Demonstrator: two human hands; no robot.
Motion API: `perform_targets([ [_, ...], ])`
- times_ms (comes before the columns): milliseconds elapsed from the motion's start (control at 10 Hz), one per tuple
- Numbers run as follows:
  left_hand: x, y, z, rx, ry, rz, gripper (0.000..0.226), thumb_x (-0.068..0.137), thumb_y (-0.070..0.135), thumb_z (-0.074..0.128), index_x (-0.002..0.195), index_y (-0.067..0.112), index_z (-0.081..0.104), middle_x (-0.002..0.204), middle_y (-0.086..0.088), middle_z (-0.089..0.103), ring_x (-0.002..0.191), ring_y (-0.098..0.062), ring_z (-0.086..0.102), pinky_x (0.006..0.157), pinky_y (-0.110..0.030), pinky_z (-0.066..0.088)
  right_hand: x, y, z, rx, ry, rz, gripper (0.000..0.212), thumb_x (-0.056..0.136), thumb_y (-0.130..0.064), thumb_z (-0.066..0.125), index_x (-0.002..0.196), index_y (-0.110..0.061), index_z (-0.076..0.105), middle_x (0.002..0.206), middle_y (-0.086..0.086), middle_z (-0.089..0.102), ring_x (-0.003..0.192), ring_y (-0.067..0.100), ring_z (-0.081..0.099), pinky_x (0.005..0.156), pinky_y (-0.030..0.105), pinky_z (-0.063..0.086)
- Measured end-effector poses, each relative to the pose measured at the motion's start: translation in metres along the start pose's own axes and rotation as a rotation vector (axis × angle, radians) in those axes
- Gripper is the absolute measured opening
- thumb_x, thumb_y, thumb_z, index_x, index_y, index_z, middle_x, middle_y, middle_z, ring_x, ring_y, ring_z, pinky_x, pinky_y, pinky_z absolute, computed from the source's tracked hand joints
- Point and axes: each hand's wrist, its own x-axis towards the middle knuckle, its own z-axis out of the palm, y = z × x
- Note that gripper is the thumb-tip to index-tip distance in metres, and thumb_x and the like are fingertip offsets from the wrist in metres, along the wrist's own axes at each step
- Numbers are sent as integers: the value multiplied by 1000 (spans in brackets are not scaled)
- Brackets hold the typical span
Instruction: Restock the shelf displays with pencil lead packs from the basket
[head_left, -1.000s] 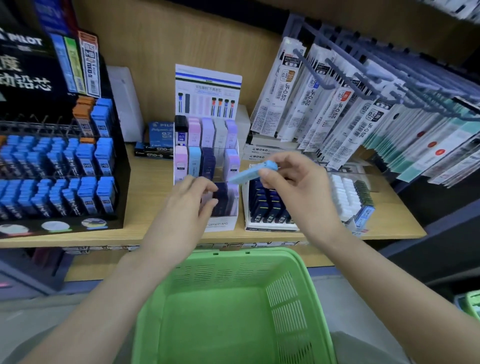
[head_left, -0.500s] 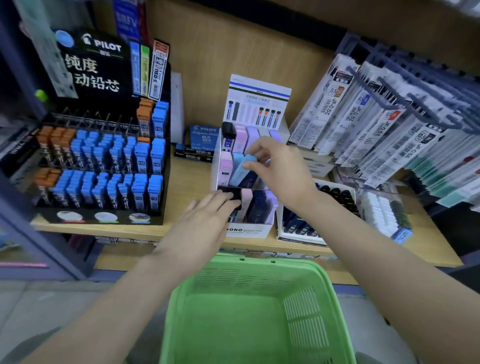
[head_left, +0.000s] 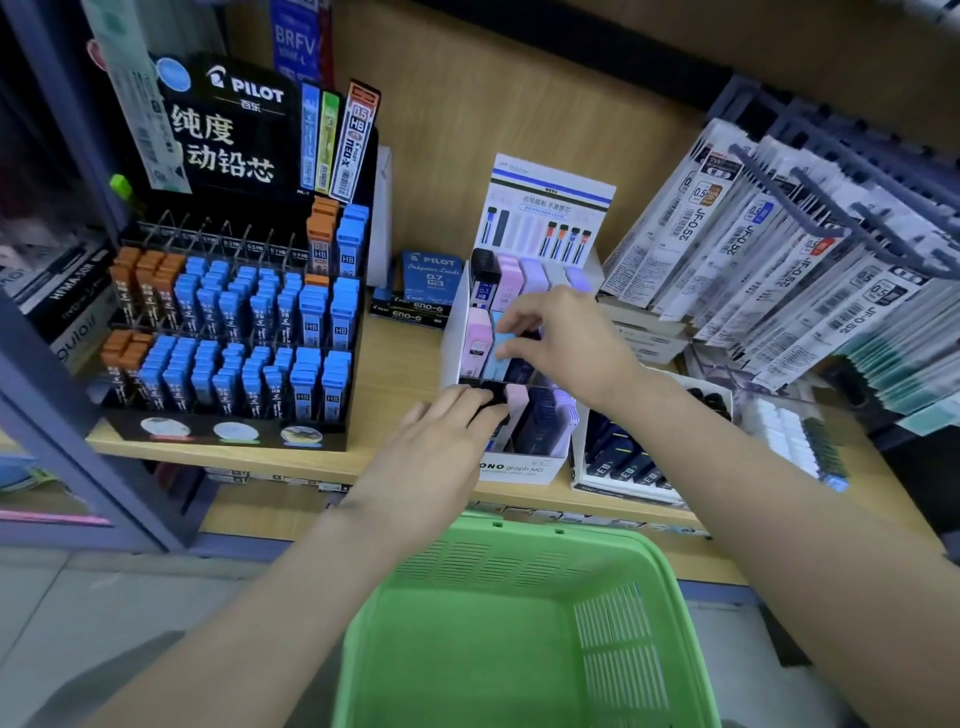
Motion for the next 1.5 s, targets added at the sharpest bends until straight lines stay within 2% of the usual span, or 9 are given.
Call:
perform_targets([
  [200,0,1,1,19,7,-3,63,57,5,83,115,14,62,109,1,61,105,-14,42,75,-29,52,-2,-2,8,-121,113,-61,10,82,-18,70,91,-15,69,91,-3,61,86,11,49,79,29,44],
  [400,1,2,2,27,14,0,63,55,7,83,114,16,62,108,3,61,104,-13,42,74,-27,51,-4,-3,12,-224,198,-127,14,82,-13,69,96,-10,67,97,6,63,93,23,52,79,32,40],
  [800,0,2,1,34,12,8,62,56,8,82,114,17,61,108,2,60,104,-14,44,73,-26,51,-7,2,16,-344,333,-238,10,69,-3,78,74,-8,71,69,8,66,58,29,60,57,30,45],
  [1000,1,1,1,11,8,2,63,56,4,82,115,14,61,110,1,60,104,-14,43,72,-29,52,-10,3,17,-360,323,-238,9,72,-7,77,76,-8,70,68,6,65,54,26,61,50,27,46],
  [1100,2,2,1,18,13,4,62,56,3,82,114,12,62,109,-1,61,104,-15,42,71,-31,53,-15,0,15,-394,274,-243,8,84,-11,65,87,-6,70,80,8,67,67,28,64,54,31,50],
  [1200,1,2,0,28,2,3,62,56,3,83,114,12,62,109,-1,61,104,-15,42,72,-31,53,-21,-4,9,-409,109,-157,28,98,-20,44,119,-8,59,115,8,61,101,27,58,78,36,47],
  [1300,2,3,0,48,-5,12,62,58,5,83,116,12,62,111,-1,61,105,-15,42,73,-32,53,-31,-7,2,-358,122,-151,32,100,-20,41,127,-9,53,125,7,57,107,26,56,79,30,40],
  [1400,0,3,-2,49,1,29,62,60,6,83,117,12,60,113,-2,61,103,-18,54,71,-33,54,-49,-9,-8,-296,273,-181,24,94,-14,50,111,-5,63,109,11,64,94,31,61,73,32,45],
  [1500,-2,7,-11,25,44,2,56,65,6,81,117,12,60,110,-3,60,94,-22,60,71,-34,53,-76,-7,-24,-296,451,-183,27,90,-23,44,100,-11,66,96,4,66,86,25,63,67,27,47],
])
